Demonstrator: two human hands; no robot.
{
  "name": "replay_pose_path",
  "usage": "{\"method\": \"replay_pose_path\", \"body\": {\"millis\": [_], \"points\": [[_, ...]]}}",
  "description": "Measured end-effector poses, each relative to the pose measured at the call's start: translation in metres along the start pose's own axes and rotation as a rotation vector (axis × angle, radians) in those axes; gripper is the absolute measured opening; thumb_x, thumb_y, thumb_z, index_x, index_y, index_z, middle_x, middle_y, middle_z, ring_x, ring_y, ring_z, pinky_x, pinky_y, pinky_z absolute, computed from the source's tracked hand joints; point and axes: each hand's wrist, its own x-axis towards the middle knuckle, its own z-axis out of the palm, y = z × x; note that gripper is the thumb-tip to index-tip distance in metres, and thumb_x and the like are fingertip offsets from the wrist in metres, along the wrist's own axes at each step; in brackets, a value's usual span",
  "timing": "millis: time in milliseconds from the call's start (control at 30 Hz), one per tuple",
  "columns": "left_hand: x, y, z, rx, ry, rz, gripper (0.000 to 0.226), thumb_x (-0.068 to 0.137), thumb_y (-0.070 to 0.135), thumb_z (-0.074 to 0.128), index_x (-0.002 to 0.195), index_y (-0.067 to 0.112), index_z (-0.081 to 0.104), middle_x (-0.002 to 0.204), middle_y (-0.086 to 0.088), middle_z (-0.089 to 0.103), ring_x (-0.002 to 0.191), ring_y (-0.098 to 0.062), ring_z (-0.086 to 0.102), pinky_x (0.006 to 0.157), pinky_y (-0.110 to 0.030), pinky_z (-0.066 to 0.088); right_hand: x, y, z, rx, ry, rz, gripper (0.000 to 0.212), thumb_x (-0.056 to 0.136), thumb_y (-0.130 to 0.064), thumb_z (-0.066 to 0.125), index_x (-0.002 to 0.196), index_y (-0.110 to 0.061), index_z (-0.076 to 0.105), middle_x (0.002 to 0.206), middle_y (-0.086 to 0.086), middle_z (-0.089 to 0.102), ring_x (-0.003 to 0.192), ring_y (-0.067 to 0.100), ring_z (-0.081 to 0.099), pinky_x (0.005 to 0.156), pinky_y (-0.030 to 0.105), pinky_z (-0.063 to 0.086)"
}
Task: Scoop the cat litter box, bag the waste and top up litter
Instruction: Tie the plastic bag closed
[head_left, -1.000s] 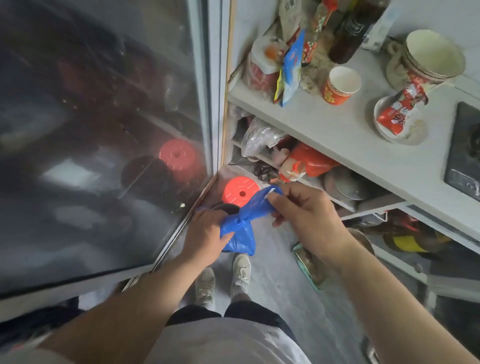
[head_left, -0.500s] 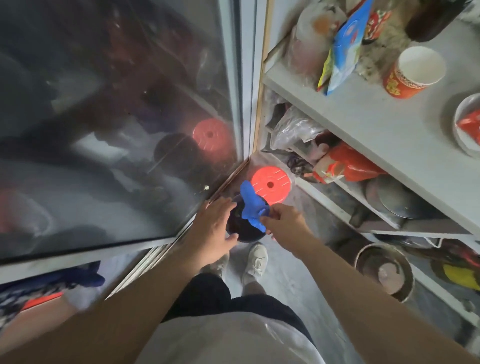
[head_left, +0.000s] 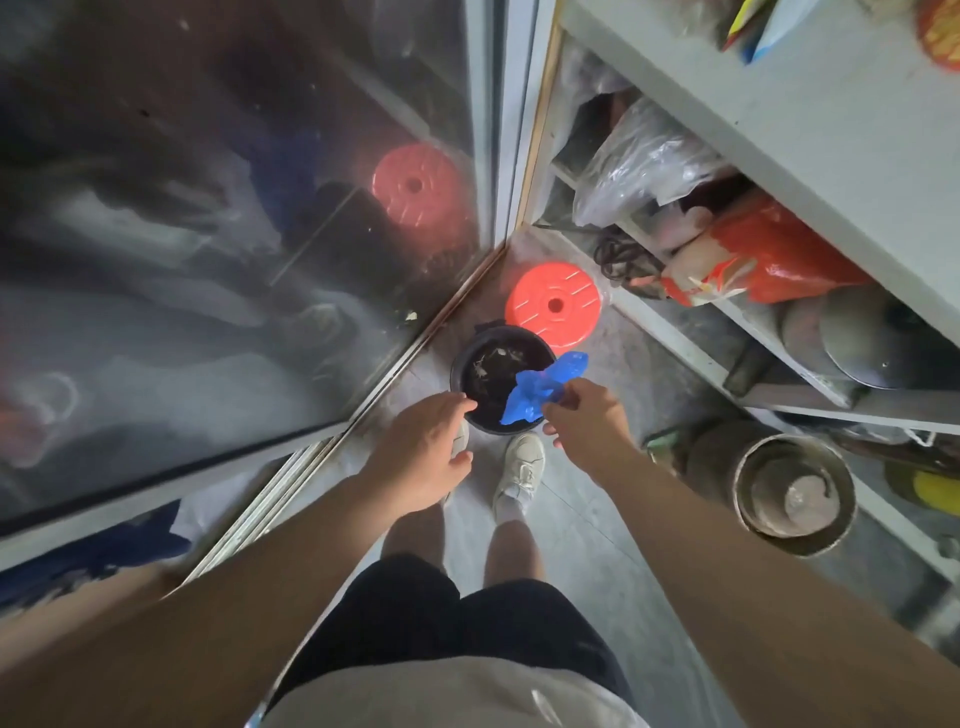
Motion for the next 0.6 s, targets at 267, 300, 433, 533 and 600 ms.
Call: {"method": "replay_pose_path", "body": {"millis": [267, 300, 433, 533, 600], "points": [[0.020, -0.035, 0.035, 0.007, -0.094, -0.050, 0.050, 0.085, 0.025, 0.071, 0.131, 0.011, 0.057, 0.127, -0.004, 0.064, 0.115, -0.022, 0.063, 0.096, -0.041, 0.052, 0.049, 0.024, 0.046, 0.227, -0.031, 0.215, 0.005, 0.087, -0.003, 0.065, 0.091, -0.006, 0.063, 0.083, 0.016, 0.070, 0.064, 0.022, 0.069, 0.067, 0.046, 0.063], [0.024, -0.041, 0.042, 0.020, -0.108, -0.051, 0.047, 0.084, 0.025, 0.071, 0.128, 0.012, 0.058, 0.124, -0.004, 0.065, 0.112, -0.023, 0.065, 0.093, -0.042, 0.054, 0.058, 0.030, 0.052, 0.276, -0.034, 0.252, 0.007, 0.088, -0.001, 0.065, 0.090, -0.007, 0.063, 0.084, 0.016, 0.070, 0.063, 0.023, 0.068, 0.063, 0.041, 0.063], [0.043, -0.065, 0.072, 0.162, -0.191, -0.019, 0.033, 0.079, 0.025, 0.068, 0.110, 0.016, 0.062, 0.109, 0.000, 0.064, 0.098, -0.023, 0.064, 0.087, -0.041, 0.053, 0.095, 0.050, 0.078, 0.541, -0.074, 0.439, 0.012, 0.092, 0.006, 0.050, 0.100, 0.000, 0.057, 0.090, 0.025, 0.063, 0.075, 0.030, 0.058, 0.060, 0.038, 0.049], [0.058, -0.080, 0.094, 0.245, -0.249, -0.017, 0.029, 0.078, 0.027, 0.066, 0.106, 0.018, 0.064, 0.107, 0.002, 0.065, 0.098, -0.022, 0.064, 0.085, -0.040, 0.053, 0.124, 0.068, 0.093, 0.625, -0.132, 0.539, 0.027, 0.087, -0.001, 0.043, 0.109, 0.008, 0.054, 0.108, 0.044, 0.063, 0.095, 0.045, 0.069, 0.065, 0.037, 0.046], [0.067, -0.089, 0.108, 0.257, -0.271, -0.025, 0.030, 0.077, 0.028, 0.065, 0.106, 0.018, 0.065, 0.109, 0.002, 0.066, 0.101, -0.023, 0.065, 0.086, -0.041, 0.053, 0.138, 0.076, 0.099, 0.622, -0.134, 0.570, 0.019, 0.080, -0.011, 0.047, 0.096, -0.001, 0.052, 0.082, 0.036, 0.062, 0.063, 0.026, 0.052, 0.055, 0.029, 0.038]]}}
